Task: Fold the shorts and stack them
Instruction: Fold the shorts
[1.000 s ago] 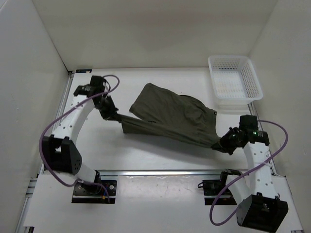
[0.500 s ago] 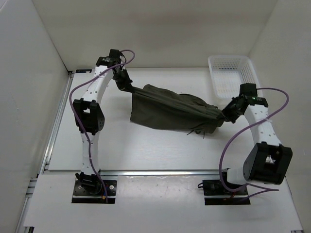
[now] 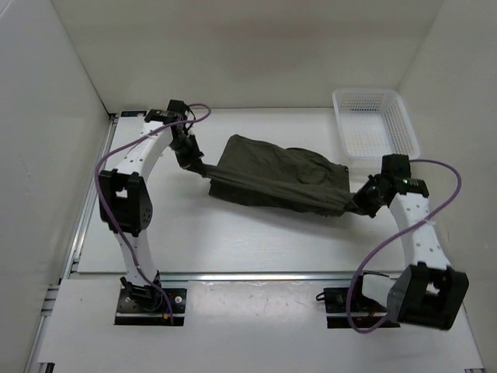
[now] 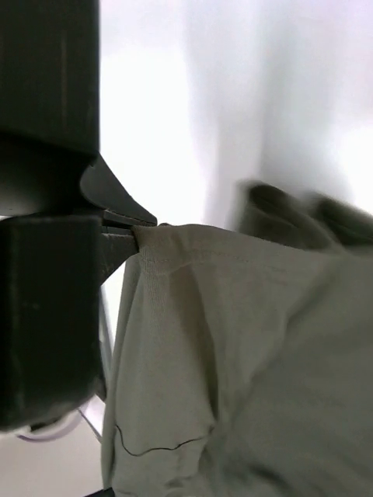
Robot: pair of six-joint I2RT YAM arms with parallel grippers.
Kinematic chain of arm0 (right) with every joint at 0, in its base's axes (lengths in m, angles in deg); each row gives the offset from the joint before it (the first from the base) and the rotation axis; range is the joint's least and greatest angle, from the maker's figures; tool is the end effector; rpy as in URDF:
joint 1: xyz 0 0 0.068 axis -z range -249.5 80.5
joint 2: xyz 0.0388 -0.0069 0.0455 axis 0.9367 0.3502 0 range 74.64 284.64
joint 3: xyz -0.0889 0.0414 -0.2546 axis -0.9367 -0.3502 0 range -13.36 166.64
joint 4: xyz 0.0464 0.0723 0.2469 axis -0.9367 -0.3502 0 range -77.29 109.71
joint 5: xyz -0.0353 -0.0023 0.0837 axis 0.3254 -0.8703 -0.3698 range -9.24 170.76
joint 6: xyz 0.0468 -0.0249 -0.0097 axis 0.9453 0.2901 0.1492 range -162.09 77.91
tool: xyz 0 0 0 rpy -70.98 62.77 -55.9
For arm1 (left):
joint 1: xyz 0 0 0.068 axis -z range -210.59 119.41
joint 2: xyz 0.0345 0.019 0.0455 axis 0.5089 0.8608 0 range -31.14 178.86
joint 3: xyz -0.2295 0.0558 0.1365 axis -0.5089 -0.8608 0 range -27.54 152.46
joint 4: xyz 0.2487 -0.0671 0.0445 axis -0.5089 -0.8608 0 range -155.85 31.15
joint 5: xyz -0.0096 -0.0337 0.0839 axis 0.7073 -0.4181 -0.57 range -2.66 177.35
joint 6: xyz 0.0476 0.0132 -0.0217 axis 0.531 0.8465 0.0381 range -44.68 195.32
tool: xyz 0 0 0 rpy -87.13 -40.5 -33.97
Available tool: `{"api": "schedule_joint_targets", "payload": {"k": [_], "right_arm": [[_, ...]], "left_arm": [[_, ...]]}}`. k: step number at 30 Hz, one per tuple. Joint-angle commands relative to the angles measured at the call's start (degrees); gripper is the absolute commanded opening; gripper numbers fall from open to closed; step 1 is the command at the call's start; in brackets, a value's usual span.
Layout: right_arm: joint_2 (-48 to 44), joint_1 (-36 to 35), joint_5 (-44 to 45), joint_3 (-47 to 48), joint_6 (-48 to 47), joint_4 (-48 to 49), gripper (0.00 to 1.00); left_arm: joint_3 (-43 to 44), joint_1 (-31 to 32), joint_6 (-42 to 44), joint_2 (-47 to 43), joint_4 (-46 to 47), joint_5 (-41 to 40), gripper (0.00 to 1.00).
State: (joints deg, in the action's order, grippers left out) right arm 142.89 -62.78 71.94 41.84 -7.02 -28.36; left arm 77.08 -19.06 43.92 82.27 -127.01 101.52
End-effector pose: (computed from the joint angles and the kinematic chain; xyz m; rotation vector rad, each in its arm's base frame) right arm 0.2261 -0.0211 0.2663 0.9017 2.5098 0.3677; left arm 0.3908 -0.0886 0.2719 -0.4729 2.9469 -0.4701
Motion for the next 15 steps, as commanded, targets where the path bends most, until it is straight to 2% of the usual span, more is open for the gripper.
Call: {"api": "schedule_joint_targets", "payload": {"k": [1,2,5,8,15], "right_arm": [[-9.5,1.3,4.0,-6.3,-2.5,-9.0,0.0],[-11.4,1.3,3.5,-7.6,-1.9,-10.4,0.0],[-18.0,1.3,2.9,-11.0,-1.3,-16.2,0.0],[-23.4,1.3,0.0,-12.3,-0.3,-20.6,0.0],[-29.9,1.3,0.3,-10.9,-0.3,-27.8,0.0]], "left_arm": [[-9.6,-2.7,2.3,-11.7,1.5,-9.5,0.1],[-15.5,-2.7,0.8,-15.5,1.5,-10.3,0.1],[-26.3,-3.8,-0.8,-23.3,2.6,-10.3,0.1],[-33.4,-4.5,-2.1,-30.2,2.6,-9.6,0.1],[-37.7,-5.0,-3.3,-39.8,-2.4,-11.4,0.1]]}}
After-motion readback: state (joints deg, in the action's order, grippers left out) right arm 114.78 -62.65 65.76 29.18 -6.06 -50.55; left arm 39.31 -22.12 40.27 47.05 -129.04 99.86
